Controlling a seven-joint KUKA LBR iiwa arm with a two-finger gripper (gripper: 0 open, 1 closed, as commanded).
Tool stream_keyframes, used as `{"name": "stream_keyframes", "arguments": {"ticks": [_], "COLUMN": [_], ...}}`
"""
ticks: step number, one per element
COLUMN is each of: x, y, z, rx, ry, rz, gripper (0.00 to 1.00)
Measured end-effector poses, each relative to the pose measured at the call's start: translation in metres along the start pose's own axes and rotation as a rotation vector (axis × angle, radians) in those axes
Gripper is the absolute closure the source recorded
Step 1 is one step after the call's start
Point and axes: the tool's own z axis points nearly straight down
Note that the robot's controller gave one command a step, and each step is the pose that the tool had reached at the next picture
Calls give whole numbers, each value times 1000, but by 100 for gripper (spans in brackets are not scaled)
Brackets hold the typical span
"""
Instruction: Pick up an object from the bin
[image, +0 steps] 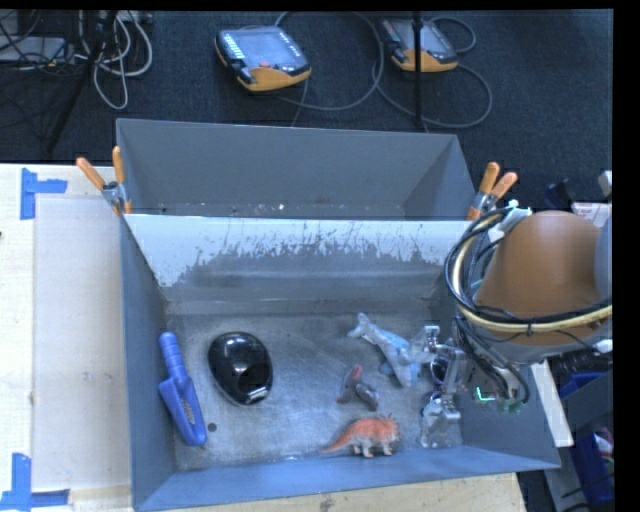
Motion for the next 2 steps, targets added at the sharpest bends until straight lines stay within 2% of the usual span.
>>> {"name": "stream_keyframes", "arguments": {"ticks": [1, 2], "x": [-2, -5], "y": [0, 8], "z": [-3, 53], "rx": [1, 1], "ry": [-7, -11], "rz": [-2, -83], "gripper": [0, 0]}}
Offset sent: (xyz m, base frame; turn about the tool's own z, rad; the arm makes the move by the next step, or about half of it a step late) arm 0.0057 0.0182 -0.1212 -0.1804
